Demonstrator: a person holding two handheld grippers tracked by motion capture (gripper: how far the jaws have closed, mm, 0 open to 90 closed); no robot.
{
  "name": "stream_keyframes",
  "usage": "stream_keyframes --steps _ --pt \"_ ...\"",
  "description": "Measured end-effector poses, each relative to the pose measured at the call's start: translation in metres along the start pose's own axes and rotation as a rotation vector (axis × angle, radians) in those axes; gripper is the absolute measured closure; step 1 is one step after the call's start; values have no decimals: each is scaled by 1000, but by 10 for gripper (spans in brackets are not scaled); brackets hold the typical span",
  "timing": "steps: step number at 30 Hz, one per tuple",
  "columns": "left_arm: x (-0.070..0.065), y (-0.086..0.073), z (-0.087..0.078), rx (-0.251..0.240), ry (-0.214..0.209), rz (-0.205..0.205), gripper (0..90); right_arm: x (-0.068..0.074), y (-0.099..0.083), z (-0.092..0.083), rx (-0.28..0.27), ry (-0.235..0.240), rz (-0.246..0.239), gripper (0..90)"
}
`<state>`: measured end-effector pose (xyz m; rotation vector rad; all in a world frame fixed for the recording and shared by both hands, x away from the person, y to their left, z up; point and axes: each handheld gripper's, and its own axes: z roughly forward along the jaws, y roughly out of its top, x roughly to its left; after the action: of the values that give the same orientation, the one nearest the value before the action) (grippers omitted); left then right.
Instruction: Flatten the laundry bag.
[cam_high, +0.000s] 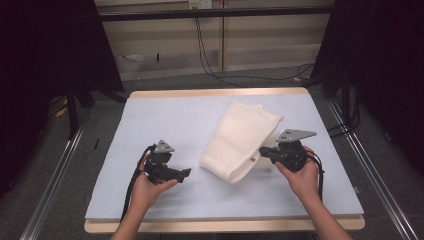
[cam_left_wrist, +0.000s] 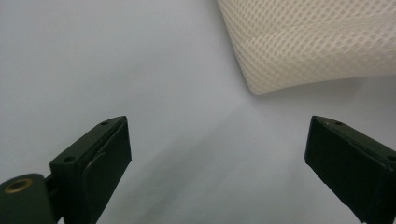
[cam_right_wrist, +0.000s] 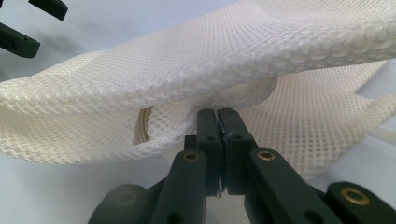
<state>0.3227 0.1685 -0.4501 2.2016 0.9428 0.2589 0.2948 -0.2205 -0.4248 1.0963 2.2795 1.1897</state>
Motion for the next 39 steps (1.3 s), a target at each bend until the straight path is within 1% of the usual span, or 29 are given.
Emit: stream_keyframes --steps 1,2,3,4,5,6,7,8,11,13,15,18,19,20,23,24,26,27,28,30,31,32,33,36,37,38,39 --pt "-1 0 0 -3 0 -1 70 2 2 3 1 -1 -2 876" --pt "-2 0 0 0 -5 10 70 2 2 3 1 -1 -2 876" --pt "-3 1 1 -1 -13 17 70 2 2 4 0 -1 -2 876" --pt "-6 1 2 3 -33 25 68 3 4 6 -9 3 4 876" --pt "-6 1 2 3 -33 25 66 3 4 6 -9 3 4 876" --pt "-10 2 3 -4 -45 36 67 6 5 9 -16 5 9 876" --pt "-13 4 3 -4 -46 44 66 6 5 9 -18 12 10 876" --pt "-14 5 2 -6 -56 48 66 8 6 10 -17 11 7 876" --pt "-20 7 4 -18 -66 53 67 10 9 12 -13 15 -2 876" --pt "-22 7 5 -11 -75 62 67 11 11 12 -16 17 0 876" --pt "-24 7 6 0 -74 70 68 13 12 12 -21 18 -1 876" --pt "-26 7 8 -1 -96 73 69 16 15 14 -20 20 2 875" --pt "-27 6 10 6 -92 79 70 16 16 15 -23 27 4 874" --pt "-28 5 12 7 -105 76 71 17 17 15 -24 28 4 873" --pt "-30 3 15 10 -109 74 71 19 19 17 -28 33 2 872" --pt "-33 3 18 13 -103 77 71 21 20 19 -24 34 3 872" --pt "-34 3 19 11 -100 83 71 22 20 20 -26 38 0 871" --pt "-36 5 19 -11 -92 78 71 24 20 23 -25 45 -1 861" --pt "-36 5 19 -11 -92 78 71 25 21 24 -23 44 -1 854" --pt "-38 9 17 -40 -75 76 73 27 22 27 -23 62 -4 852" --pt "-38 9 17 -40 -75 76 78 27 22 27 -23 62 -4 852" --pt "-38 12 15 -76 -68 70 82 31 24 29 -13 59 -24 855" --pt "-38 12 15 -76 -68 70 84 32 24 30 -13 56 -24 855" --pt "-37 15 13 -101 -60 61 110 33 26 32 -17 61 -19 855" --pt "-37 15 13 -101 -60 61 125 33 26 32 -20 62 -18 855" --pt "-35 16 11 -114 -58 59 144 33 27 31 -21 67 -19 855" --pt "-35 16 11 -119 -66 49 157 33 27 31 -20 68 -22 854"
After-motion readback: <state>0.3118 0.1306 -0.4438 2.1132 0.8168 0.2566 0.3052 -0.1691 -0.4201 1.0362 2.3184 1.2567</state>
